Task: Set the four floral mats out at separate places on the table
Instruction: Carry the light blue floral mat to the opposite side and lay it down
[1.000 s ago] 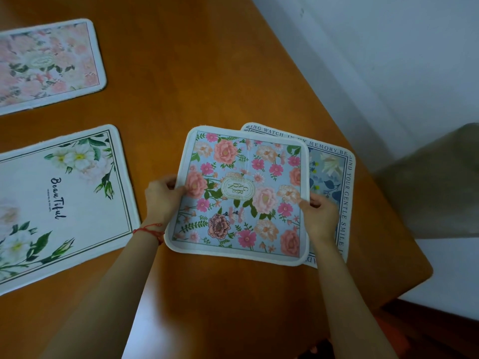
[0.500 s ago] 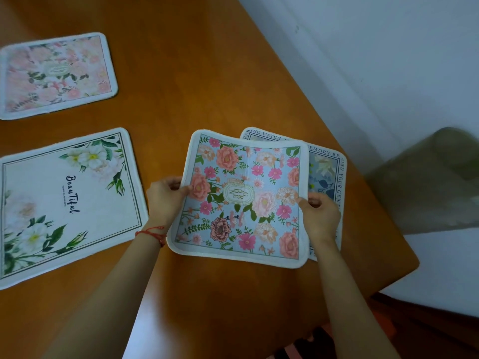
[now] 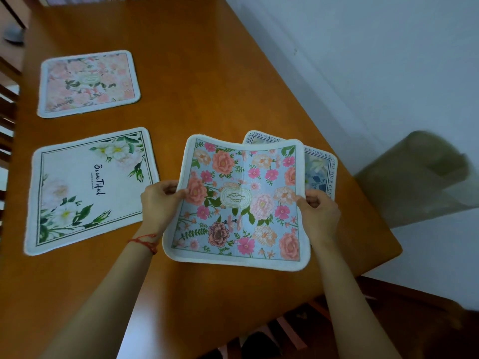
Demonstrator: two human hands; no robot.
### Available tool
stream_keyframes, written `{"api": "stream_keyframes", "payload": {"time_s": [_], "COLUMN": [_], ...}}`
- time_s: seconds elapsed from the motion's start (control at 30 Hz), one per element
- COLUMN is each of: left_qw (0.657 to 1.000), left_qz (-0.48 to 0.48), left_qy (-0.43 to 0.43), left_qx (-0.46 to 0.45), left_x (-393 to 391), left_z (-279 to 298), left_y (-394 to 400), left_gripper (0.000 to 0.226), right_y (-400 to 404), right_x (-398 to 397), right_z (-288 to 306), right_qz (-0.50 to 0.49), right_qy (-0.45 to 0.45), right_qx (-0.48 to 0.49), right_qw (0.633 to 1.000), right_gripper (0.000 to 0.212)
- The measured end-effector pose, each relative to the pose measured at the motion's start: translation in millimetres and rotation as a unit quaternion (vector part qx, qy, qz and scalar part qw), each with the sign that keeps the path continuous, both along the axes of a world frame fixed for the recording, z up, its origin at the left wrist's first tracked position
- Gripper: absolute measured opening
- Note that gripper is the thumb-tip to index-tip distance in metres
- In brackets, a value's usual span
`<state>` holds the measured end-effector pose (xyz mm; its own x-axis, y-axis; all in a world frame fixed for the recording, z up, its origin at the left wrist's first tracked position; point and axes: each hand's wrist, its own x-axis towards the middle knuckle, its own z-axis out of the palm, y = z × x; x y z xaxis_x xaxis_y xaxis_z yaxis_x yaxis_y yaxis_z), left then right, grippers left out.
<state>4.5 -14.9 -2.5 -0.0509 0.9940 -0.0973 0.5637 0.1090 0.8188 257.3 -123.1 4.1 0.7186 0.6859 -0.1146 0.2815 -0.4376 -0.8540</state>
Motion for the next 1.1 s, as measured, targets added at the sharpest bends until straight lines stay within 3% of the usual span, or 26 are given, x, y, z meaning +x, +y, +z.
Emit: {"api": "stream_keyframes", "payload": {"time_s": [0.57,1.1], "left_qw": [0.995,0.985], "left_qz": [0.09,0.145], "left_qy": [-0.028,-0.077], "left_qx": [0.03,0.049], "left_x": [-15.9,-88.8], "left_z": [45.3,68.8], "left_y": [-144.2,-262.6], "left_gripper": [0.02,0.021], "right_y": [-93.8,-170.3], "right_x": [17.1,-46.7], "right_z": [39.4,68.4], "right_qz": [0.122,0.178], "right_qy": [0.024,0.043], "right_qx": [0.067,0.106], "right_qw": [0.99,0.977], "right_gripper": [0.009,0.011]}}
